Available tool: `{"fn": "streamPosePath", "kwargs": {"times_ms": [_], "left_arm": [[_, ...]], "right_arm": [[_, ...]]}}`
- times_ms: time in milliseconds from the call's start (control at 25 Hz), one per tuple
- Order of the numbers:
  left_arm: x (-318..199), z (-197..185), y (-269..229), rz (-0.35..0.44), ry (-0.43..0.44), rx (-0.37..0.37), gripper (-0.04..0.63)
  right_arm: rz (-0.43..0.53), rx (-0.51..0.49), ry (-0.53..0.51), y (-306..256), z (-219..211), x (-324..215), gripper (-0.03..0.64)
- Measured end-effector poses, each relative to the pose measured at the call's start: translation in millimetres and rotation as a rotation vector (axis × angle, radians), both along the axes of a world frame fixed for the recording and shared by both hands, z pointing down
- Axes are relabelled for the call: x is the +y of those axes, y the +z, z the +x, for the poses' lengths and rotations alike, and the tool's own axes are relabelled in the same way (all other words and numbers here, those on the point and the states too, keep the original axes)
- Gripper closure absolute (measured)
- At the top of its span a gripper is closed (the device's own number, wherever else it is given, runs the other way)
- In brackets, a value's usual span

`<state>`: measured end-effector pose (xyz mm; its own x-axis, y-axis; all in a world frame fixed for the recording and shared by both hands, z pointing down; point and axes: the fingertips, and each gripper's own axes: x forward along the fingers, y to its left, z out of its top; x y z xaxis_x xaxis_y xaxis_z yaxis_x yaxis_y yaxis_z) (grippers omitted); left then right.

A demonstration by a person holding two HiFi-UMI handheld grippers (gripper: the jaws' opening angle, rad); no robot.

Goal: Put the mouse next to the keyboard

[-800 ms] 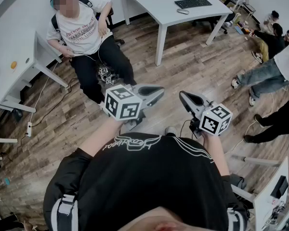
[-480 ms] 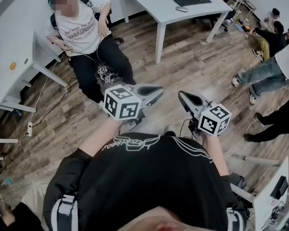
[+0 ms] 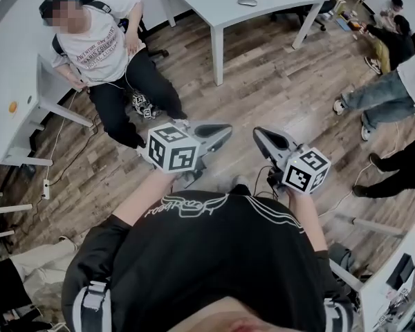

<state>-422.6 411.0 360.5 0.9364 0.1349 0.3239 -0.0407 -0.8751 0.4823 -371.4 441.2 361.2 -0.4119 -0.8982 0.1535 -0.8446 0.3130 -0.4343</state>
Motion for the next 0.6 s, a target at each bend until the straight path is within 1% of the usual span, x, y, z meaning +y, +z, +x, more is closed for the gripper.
{"fn": "streamPosePath", "kwargs": {"times_ms": [160,320,400,600], "left_arm": [[0,57,8,-0.006,0.039,-0.018,0.589],[-1,123,5,0.004,0.076,-0.008,0.589],[-1,151,-1,0.016,0.086,-0.002,0.589],[0,198,-12,0.043,0.094,0.013,0.589]], "right_arm": [[-0.003,-0.016,0.023,8,51,0,0.607],[-0.018,0.006,0.072,13,116,-2,0.607],[-0.018,0.017,0.078,11,144,-3,0.607],[-0.013,0.04,0.097,2,195,-3,0.607]]}}
